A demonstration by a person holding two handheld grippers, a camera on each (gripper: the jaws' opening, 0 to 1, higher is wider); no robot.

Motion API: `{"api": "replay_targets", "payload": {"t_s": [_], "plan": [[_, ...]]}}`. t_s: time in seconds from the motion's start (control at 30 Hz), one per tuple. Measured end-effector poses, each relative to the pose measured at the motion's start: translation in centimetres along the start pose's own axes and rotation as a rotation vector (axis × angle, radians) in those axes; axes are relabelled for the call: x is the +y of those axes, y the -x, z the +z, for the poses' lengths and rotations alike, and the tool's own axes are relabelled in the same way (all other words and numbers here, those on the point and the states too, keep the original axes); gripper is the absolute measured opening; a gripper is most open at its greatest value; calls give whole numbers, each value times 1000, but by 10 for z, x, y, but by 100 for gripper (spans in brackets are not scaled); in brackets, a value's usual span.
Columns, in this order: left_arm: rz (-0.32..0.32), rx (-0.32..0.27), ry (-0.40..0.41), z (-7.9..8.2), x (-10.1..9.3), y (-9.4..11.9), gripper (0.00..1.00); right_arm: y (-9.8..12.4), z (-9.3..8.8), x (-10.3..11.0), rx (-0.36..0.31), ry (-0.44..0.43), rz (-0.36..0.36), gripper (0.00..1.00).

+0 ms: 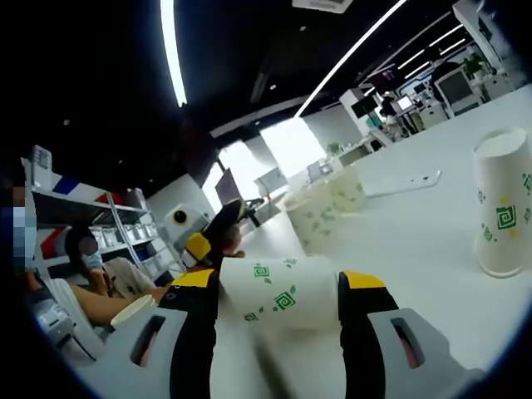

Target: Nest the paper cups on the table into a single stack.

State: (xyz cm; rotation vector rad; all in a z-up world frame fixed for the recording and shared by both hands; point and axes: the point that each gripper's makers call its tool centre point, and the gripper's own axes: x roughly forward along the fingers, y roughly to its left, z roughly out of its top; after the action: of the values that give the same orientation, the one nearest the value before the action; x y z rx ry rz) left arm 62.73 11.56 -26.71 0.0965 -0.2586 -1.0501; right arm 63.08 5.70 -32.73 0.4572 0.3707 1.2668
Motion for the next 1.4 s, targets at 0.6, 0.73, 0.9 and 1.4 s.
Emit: {"api": "replay_targets", "payload": {"t_s": [0.6,0.73,0.9,1.4], "plan": [[-66,122,-29,-28,-16,-11,43,-9,8,2,-44,83,-32,43],[-67,130,-30,-30,-17,-11,43,-13,6,7,-34,103,-7,43],[-93,205,7,-50,-16,-14,42,-16,9,33,-69,139,128,52],[-110,243,79,-54,-29,-7,39,17,17,1,106,481,-75,77]]}}
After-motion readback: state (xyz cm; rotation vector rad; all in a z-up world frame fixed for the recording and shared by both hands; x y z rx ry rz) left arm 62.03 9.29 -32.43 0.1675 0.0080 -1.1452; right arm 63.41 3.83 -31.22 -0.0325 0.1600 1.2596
